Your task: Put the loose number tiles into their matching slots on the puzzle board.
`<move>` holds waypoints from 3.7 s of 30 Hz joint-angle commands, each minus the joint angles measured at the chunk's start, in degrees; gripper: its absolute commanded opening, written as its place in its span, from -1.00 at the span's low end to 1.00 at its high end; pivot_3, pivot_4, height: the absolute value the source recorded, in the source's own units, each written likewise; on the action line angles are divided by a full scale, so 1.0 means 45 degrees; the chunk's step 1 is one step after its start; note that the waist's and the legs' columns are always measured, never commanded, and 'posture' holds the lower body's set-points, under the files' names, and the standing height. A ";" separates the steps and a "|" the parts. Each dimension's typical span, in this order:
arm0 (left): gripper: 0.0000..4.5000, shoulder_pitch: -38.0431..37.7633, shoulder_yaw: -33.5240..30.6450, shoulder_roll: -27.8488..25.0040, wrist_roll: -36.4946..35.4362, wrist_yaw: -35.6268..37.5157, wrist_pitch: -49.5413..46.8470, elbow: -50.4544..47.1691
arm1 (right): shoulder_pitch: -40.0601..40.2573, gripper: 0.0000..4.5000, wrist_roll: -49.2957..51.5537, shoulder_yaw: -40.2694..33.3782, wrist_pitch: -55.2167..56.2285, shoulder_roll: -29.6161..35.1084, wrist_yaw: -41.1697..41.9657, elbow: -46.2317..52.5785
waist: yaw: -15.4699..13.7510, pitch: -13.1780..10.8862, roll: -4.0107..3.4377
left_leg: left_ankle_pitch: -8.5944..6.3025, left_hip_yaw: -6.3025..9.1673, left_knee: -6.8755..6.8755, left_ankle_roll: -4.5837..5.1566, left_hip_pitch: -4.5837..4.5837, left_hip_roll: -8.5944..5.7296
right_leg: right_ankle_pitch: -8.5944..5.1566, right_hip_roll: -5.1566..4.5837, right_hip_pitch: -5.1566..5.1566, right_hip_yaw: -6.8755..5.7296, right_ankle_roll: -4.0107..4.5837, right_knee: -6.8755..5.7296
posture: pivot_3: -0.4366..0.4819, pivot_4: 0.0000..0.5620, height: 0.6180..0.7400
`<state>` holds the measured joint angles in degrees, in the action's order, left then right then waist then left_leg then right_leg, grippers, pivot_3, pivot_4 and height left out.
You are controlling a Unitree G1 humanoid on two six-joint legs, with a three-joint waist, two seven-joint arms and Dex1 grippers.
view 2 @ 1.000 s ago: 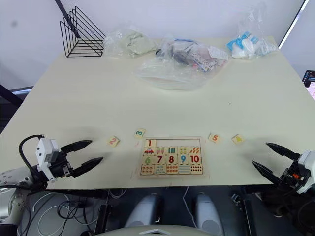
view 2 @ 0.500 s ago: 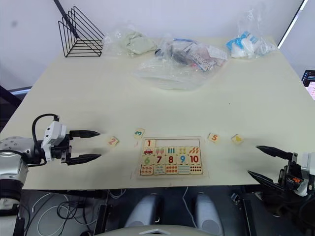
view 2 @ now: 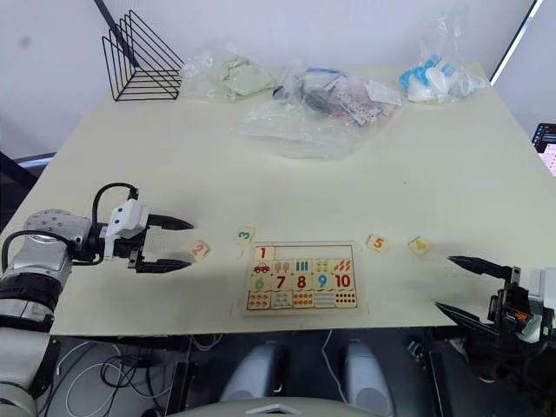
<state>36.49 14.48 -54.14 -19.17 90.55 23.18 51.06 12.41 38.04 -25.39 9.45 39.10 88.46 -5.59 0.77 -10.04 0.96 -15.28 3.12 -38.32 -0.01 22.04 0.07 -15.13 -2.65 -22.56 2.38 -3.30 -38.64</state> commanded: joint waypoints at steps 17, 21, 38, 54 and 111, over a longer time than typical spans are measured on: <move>0.99 0.1893 0.2193 0.0650 0.0588 0.0432 0.2002 0.2405 | -0.0072 1.00 0.0147 -0.0150 0.0455 -0.0050 0.0347 -0.0053 | -0.0005 0.0004 -0.0007 | 0.0000 -0.0001 0.0000 0.0000 -0.0003 -0.0003 | -0.0001 0.0000 0.0000 0.0003 -0.0002 -0.0006 | -0.05 -0.47 1.00; 0.99 0.1959 0.1749 0.1029 0.0490 0.0432 0.1646 0.2553 | -0.0085 1.00 0.0150 -0.0130 0.0496 -0.0071 0.0329 -0.0063 | -0.0043 0.0009 -0.0016 | 0.0000 0.0002 -0.0003 0.0001 -0.0003 -0.0009 | -0.0001 -0.0003 0.0002 0.0002 -0.0003 -0.0009 | -0.05 -0.47 1.00; 0.99 0.1583 0.2554 0.0470 0.0240 0.0432 0.1116 0.2008 | -0.0185 1.00 0.0128 0.0012 0.0629 -0.0120 0.0358 -0.0158 | 0.0032 0.0009 -0.0016 | 0.0000 0.0005 -0.0003 0.0001 -0.0008 -0.0007 | -0.0002 0.0000 0.0002 0.0003 -0.0002 -0.0018 | -0.05 -0.47 1.00; 0.64 0.1459 0.3967 -0.0193 -0.0740 0.0432 0.0662 0.1459 | -0.0170 1.00 0.0194 0.0003 0.0644 -0.0165 0.0329 -0.0065 | 0.0057 0.0008 -0.0018 | 0.0000 -0.0006 0.0000 0.0001 -0.0015 -0.0003 | -0.0003 0.0004 0.0001 0.0014 -0.0001 -0.0023 | -0.05 -0.47 1.00; -0.58 -0.1593 -0.1095 -0.1382 -0.0338 -0.2895 -1.0637 -1.3410 | 0.0505 1.00 0.0440 0.0352 0.0181 -0.0813 -0.0588 0.1716 | -0.0010 -0.0010 -0.0021 | 0.0000 0.0000 -0.0004 0.0001 -0.0001 0.0007 | -0.0004 0.0001 -0.0001 0.0009 -0.0002 -0.0016 | -0.05 -0.47 1.00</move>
<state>28.42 9.79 -60.23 -21.04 77.64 -23.50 -7.55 14.26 39.01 -22.90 10.17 35.45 86.41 0.23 0.72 -10.08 0.87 -15.28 3.11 -38.33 -0.01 22.03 0.10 -15.14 -2.65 -22.57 2.44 -3.31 -38.71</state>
